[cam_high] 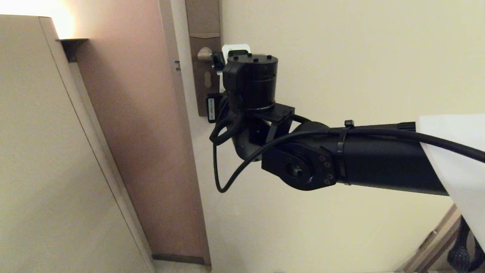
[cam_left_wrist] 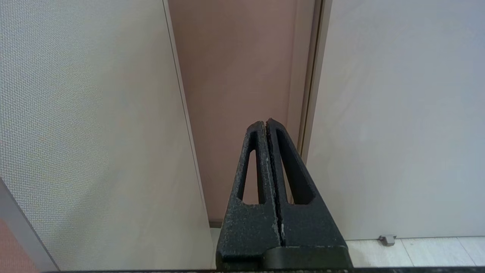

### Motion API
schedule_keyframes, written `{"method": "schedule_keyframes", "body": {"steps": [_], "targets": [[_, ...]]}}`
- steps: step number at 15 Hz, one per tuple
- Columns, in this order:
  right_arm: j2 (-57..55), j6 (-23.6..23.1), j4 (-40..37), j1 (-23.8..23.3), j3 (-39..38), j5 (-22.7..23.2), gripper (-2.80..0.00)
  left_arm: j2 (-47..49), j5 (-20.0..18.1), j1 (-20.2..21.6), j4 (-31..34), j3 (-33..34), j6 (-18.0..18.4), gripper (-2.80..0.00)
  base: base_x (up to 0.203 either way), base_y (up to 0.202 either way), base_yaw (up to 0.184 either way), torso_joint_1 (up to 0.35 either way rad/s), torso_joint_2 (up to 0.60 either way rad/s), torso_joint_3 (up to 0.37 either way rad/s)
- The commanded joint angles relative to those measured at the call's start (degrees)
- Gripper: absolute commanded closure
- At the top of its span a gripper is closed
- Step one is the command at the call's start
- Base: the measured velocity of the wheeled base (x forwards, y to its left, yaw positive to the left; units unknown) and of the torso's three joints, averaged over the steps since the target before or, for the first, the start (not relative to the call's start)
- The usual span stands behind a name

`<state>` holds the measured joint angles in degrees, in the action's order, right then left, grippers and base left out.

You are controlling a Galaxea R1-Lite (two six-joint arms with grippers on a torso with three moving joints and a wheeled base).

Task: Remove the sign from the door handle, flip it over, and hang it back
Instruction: Hang the sign back with the other side facing out

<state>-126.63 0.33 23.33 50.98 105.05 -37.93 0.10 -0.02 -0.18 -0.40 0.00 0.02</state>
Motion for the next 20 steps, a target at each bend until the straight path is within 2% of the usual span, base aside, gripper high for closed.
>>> {"method": "schedule_keyframes", "body": {"steps": [1, 5, 15, 20], "targets": [[-1.1, 0.0, 1.7, 0.1, 0.3, -0.2, 0.00, 0.0, 0.0, 0.0, 0.0, 0.0, 0.0, 0.00, 0.000, 0.000, 0.000, 0.000, 0.00, 0.000], [-3.7, -0.1, 4.7, 1.0, 4.8, -0.2, 0.00, 0.0, 0.0, 0.0, 0.0, 0.0, 0.0, 0.00, 0.000, 0.000, 0.000, 0.000, 0.00, 0.000], [-5.8, -0.3, 5.3, 4.7, 7.5, 0.6, 0.00, 0.0, 0.0, 0.0, 0.0, 0.0, 0.0, 0.00, 0.000, 0.000, 0.000, 0.000, 0.00, 0.000], [-8.9, -3.5, 12.8, 4.7, 7.9, 2.1, 0.00, 0.0, 0.0, 0.0, 0.0, 0.0, 0.0, 0.00, 0.000, 0.000, 0.000, 0.000, 0.00, 0.000]]}}
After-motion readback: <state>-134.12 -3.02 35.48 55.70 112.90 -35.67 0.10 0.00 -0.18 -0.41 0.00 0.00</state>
